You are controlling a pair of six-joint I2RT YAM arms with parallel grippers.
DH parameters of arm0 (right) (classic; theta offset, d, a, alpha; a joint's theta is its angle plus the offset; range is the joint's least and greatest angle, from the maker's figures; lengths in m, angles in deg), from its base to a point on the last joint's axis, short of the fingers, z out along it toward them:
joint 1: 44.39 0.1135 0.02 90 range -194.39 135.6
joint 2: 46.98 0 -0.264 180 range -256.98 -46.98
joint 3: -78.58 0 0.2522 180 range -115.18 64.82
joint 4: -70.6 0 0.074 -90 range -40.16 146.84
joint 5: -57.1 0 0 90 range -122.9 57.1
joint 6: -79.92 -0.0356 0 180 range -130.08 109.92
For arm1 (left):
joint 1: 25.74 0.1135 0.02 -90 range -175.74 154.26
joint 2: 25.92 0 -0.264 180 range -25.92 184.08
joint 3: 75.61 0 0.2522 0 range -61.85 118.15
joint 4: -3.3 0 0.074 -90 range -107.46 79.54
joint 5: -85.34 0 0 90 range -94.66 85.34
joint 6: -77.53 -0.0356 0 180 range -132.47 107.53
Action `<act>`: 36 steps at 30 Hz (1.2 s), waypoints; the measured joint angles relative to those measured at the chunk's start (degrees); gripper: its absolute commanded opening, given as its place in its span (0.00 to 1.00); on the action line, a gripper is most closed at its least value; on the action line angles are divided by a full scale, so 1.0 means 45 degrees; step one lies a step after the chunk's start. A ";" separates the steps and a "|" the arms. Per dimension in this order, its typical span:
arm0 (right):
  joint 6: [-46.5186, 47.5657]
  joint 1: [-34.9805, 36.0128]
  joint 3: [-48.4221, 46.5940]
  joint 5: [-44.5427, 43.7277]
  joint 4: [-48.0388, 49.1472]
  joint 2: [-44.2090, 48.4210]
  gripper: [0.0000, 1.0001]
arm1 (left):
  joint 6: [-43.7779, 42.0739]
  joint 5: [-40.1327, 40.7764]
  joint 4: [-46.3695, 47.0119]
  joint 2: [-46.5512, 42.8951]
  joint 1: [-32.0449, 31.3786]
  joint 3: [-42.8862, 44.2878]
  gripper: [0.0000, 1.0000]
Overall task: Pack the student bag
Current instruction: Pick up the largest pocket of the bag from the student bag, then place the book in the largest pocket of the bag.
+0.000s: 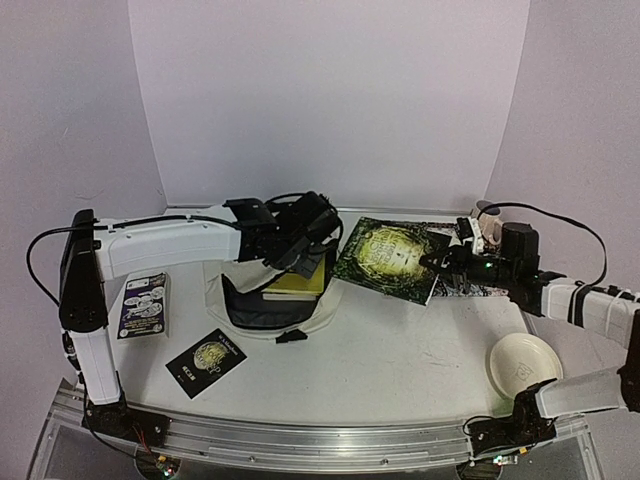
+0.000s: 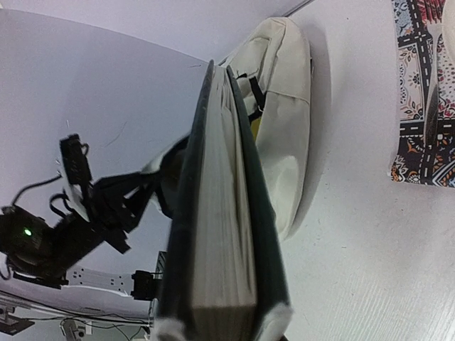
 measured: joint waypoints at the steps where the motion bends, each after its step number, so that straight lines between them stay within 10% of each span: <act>1: 0.0171 0.0158 0.0000 -0.0148 -0.0161 0.0121 0.00 | 0.0027 -0.0010 -0.0131 0.0017 0.0020 0.0416 0.00; 14: 0.0674 0.1466 0.0000 -0.1238 -0.0965 0.0851 0.00 | 0.0904 -0.0931 -0.2010 0.1450 0.0121 0.4707 0.00; 36: -0.1775 0.3811 -0.0505 -0.2956 0.0376 -0.2769 0.00 | 0.2218 -0.3817 -0.2482 0.2238 0.1257 0.5993 0.00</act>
